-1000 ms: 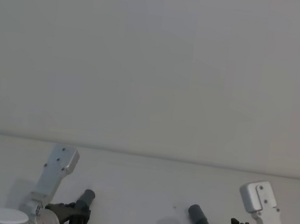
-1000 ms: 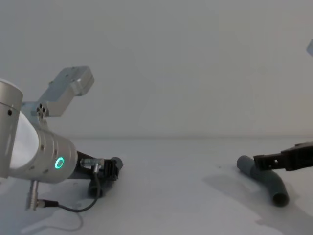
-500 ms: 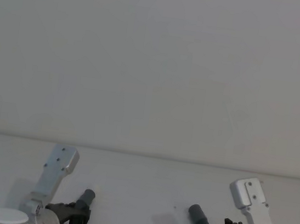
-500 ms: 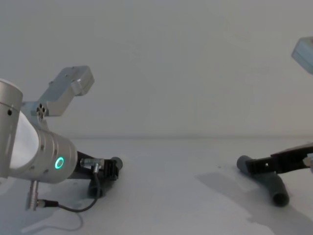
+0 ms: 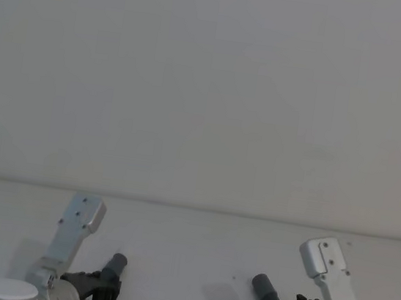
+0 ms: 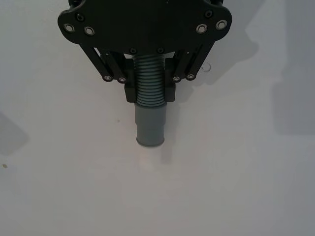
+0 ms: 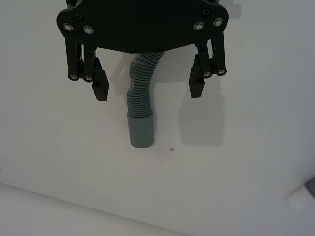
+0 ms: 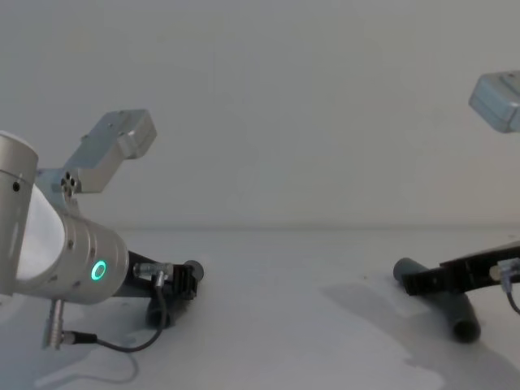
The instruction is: Use both hands to pick up one end of the pipe from the table, align the ends, and insert them.
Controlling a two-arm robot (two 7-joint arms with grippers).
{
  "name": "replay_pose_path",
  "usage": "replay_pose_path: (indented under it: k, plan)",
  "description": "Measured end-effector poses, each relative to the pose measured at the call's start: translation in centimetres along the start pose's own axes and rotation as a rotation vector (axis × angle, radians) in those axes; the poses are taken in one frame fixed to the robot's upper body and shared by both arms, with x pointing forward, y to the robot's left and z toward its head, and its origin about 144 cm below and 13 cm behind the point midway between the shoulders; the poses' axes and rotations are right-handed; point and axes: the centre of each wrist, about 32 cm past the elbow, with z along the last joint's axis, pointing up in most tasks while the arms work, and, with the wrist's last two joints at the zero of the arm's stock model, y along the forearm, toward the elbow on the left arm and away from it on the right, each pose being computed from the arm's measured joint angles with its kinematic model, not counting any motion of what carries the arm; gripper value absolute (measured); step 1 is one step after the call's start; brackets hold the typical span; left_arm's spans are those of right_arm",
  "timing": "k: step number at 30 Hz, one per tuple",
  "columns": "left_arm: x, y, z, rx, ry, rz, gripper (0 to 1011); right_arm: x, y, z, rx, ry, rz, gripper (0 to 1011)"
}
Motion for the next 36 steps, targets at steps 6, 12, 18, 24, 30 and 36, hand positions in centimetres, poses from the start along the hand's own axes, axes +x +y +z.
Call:
replay_pose_path:
  k: [6, 12, 18, 24, 30, 36]
  plan:
    - [0.0, 0.0, 0.0, 0.000, 0.000, 0.000, 294, -0.1, 0.3, -0.1, -0.011, 0.002, -0.008, 1001]
    - [0.0, 0.0, 0.0, 0.000, 0.000, 0.000, 294, -0.1, 0.5, -0.1, -0.020, 0.006, -0.014, 1001]
    - [0.0, 0.0, 0.0, 0.000, 0.000, 0.000, 294, -0.3, 0.7, -0.1, -0.027, 0.009, -0.018, 1001]
    - [0.0, 0.0, 0.0, 0.000, 0.000, 0.000, 294, -0.3, 0.8, 0.0, -0.037, 0.012, -0.024, 1001]
    - [0.0, 0.0, 0.0, 0.000, 0.000, 0.000, 294, -0.4, 1.0, 0.2, -0.049, 0.017, -0.028, 1002]
    - [0.0, 0.0, 0.0, 0.000, 0.000, 0.000, 294, -0.5, 1.2, 0.1, -0.061, 0.019, -0.031, 1001]
